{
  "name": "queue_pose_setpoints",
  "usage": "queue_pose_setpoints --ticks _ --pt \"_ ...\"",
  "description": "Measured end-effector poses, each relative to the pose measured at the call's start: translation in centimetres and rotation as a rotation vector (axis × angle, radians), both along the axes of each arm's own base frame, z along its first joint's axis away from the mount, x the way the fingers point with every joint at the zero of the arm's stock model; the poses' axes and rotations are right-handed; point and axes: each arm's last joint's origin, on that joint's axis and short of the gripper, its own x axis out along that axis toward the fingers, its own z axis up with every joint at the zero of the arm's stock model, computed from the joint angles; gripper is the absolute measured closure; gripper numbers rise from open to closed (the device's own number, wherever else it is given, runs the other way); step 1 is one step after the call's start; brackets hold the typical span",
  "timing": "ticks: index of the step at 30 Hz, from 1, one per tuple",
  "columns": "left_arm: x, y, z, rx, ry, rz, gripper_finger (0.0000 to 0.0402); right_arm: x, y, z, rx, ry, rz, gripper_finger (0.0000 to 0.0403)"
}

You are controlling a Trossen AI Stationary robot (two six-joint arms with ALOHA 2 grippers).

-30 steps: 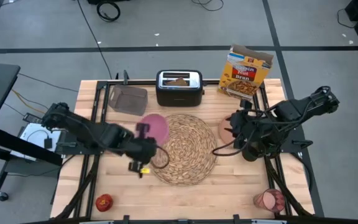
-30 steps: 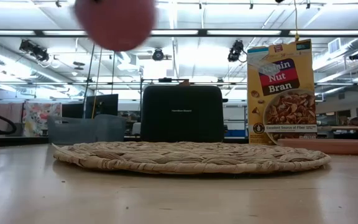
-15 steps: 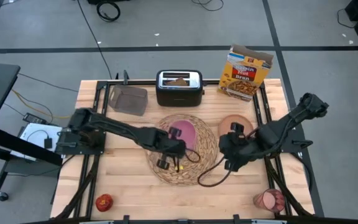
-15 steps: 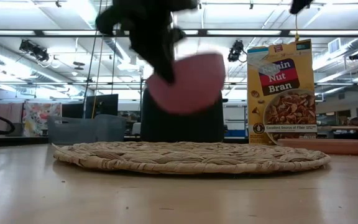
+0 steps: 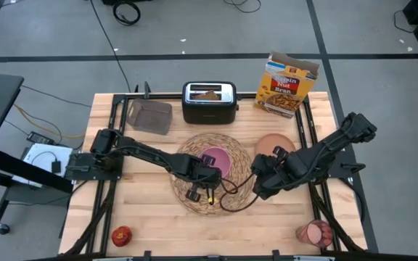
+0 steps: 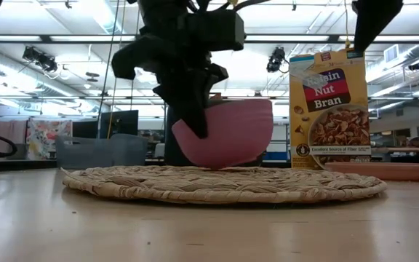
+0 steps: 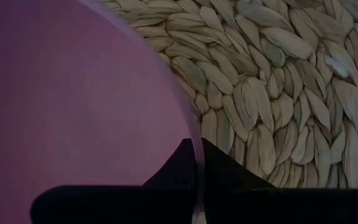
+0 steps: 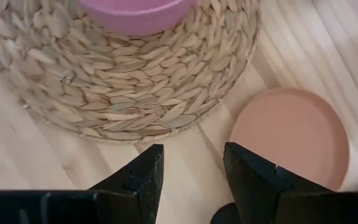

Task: Arrange a breakfast setting
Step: Put the pink bowl on the brown placemat, then put the brown plate beside the pink bowl on the brown placemat

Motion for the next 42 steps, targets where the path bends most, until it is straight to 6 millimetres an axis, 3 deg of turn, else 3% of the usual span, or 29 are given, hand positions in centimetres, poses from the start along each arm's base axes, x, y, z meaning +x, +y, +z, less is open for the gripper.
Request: queue_pose_setpoints --ticks 7,17,24,32,36,42 --pt "0.0 0.4 0.0 -0.008 0.007 0.035 0.0369 0.3 -2.0 -0.1 0.06 0.074 -0.089 0.0204" --pt "-0.8 0.6 0.6 0.012 0.08 0.083 0.0297 0.8 -4.1 0.0 0.068 0.136 -0.017 0.0145" --pt "-3.3 0.7 5.7 0.01 0.172 0.168 0.0283 1.0 -4.6 -1.9 0.071 0.151 0.13 0.0144" --pt "-6.9 1.3 12.4 -0.116 -0.034 0.367 0.0283 1.8 -4.2 -5.4 0.084 0.099 0.332 0.0143" --pt "-8.9 1.6 15.3 -0.19 -0.199 0.457 0.0283 1.2 -6.6 -7.1 0.181 0.175 0.13 0.0147" --pt "-10.5 1.9 17.3 -0.317 -0.455 0.47 0.0283 0.6 -9.6 -9.8 0.292 0.202 -0.039 0.0161"
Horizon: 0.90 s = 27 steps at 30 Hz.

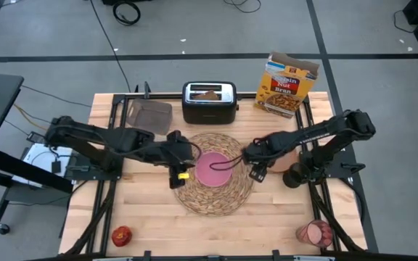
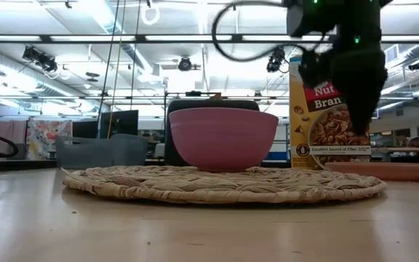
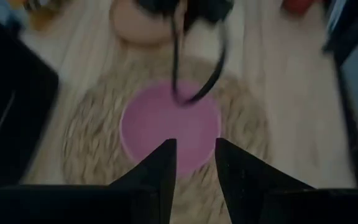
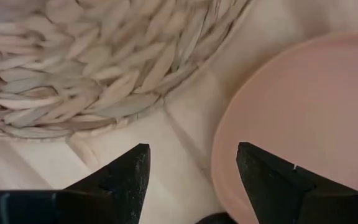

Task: Arrange a breakfast setting
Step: Put the brown plate beside the pink bowl on the brown placemat

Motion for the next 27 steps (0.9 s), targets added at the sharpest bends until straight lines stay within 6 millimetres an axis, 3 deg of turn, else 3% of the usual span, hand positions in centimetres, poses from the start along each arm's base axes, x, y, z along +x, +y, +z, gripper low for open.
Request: queue_pose_setpoints --ticks 13,27 --pt "-1.0 -0.1 -0.5 -0.045 -0.046 0.04 0.0283 -2.1 -0.7 -4.4 0.046 0.072 -0.057 0.0218" --pt "-1.3 0.1 0.1 -0.05 -0.072 0.04 0.0283 -2.6 -0.8 -6.0 0.018 0.013 -0.022 0.035"
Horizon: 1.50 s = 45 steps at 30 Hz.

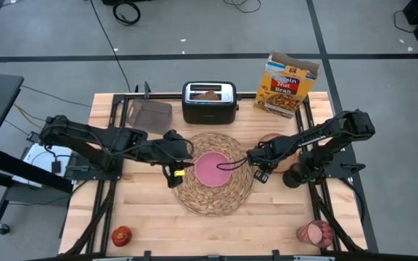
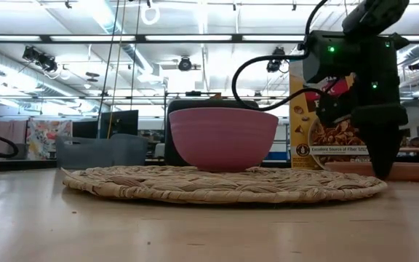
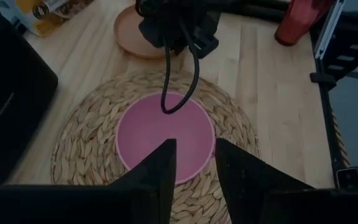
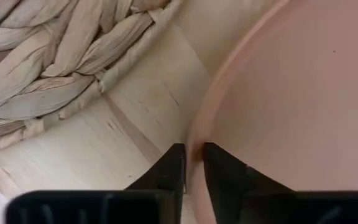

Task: Arrange a breakfast setting
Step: Put the brown plate beside the pink bowl on the brown placemat

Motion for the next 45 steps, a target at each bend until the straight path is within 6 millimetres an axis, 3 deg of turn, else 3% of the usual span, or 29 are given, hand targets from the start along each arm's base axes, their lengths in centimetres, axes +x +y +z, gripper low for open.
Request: queue_pose_setpoints --ticks 5,10,16,23,27,31,38,45 --pt "-1.6 0.4 1.5 0.02 -0.049 -0.026 0.0283 0.6 0.0 1.4 -0.006 0.015 0.034 0.0391" --pt "-3.3 1.0 3.0 0.039 -0.112 -0.008 0.0282 1.9 0.0 5.3 -0.042 0.027 0.086 0.0386" --pt "-4.4 1.5 3.9 0.033 -0.156 0.023 0.0266 3.2 0.2 11.8 -0.058 -0.014 0.14 0.039" --pt "-4.2 1.5 3.9 -0.004 -0.17 0.059 0.0205 3.2 1.3 21.1 0.031 -0.163 0.245 0.039" --pt "-2.5 1.5 3.8 0.052 -0.22 0.032 0.0169 2.9 2.2 25.5 0.163 -0.338 0.417 0.039" --pt "0.1 1.6 4.2 0.132 -0.342 -0.079 0.0149 2.6 2.9 28.1 0.289 -0.483 0.58 0.039" --pt "5.7 1.8 2.1 0.172 -0.453 -0.283 0.0146 3.3 3.4 28.9 0.424 -0.601 0.648 0.039" --pt "8.5 1.7 -0.7 0.164 -0.409 -0.365 0.0146 4.0 3.6 29.3 0.437 -0.685 0.672 0.039"
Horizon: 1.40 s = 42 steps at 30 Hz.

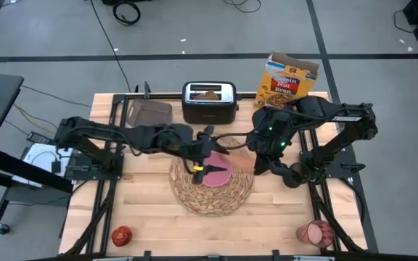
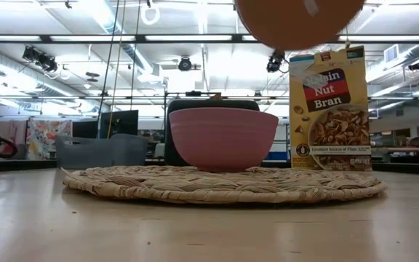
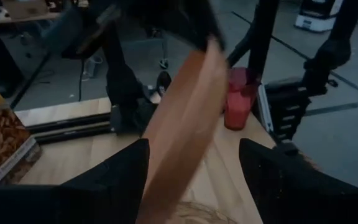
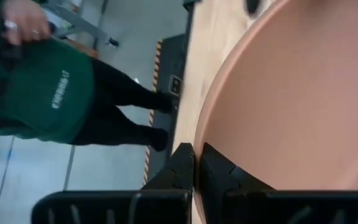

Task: Arrange a breakfast setting
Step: Put the brown plate beside the pink bowl on the brown placemat

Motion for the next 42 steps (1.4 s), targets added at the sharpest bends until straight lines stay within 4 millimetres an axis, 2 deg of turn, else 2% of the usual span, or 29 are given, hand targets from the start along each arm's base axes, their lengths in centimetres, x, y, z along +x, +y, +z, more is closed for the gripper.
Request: queue_pose_setpoints --ticks 5,8,12,15,16,20,22,26,28,30,34,38,42 --pt "0.6 0.0 -0.6 0.006 0.002 0.004 0.0157 0.3 0.2 0.4 0.049 -0.052 0.035 0.039" --pt "0.6 0.0 -0.6 0.007 0.003 0.004 0.0183 0.4 0.2 0.5 0.052 -0.057 0.033 0.039" --pt "0.4 0.0 -0.4 0.023 0.001 -0.012 0.0263 0.4 0.1 0.5 0.037 -0.062 0.017 0.0382" --pt "0.1 -0.2 -0.4 0.039 0.02 -0.049 0.0343 0.4 0.0 0.6 0.005 -0.07 -0.032 0.0361" --pt "-0.1 -0.3 -0.2 0.043 0.038 -0.051 0.0356 0.5 -0.1 0.6 -0.005 -0.077 -0.045 0.0351" --pt "-1.0 -0.3 1.6 0.09 0.076 -0.041 0.0356 0.9 -0.2 0.9 -0.006 -0.12 -0.081 0.0303" --pt "-1.6 -0.6 3.1 0.132 0.086 -0.038 0.0356 0.8 -0.4 1.4 0.013 -0.152 -0.096 0.0276" --pt "-4.2 -1.4 6.7 0.199 0.182 -0.076 0.0354 -0.8 -1.3 3.4 0.04 -0.227 -0.114 0.023" --pt "-6.0 -1.9 7.1 0.223 0.335 -0.088 0.0353 -2.3 -1.8 4.6 0.013 -0.279 -0.146 0.0216" --pt "-7.2 -2.6 6.4 0.229 0.473 -0.085 0.0352 -3.8 -2.1 5.6 -0.04 -0.337 -0.207 0.0209" --pt "-9.5 -4.8 3.8 0.301 0.73 -0.039 0.0353 -6.0 -2.6 6.2 -0.187 -0.369 -0.382 0.0208" --pt "-10.5 -8.0 0.0 0.429 0.807 0.014 0.0354 -7.6 -2.8 6.6 -0.284 -0.38 -0.516 0.0208" --pt "-11.5 -11.0 -4.4 0.518 0.773 0.005 0.0354 -8.1 -3.0 6.4 -0.348 -0.359 -0.596 0.0208"
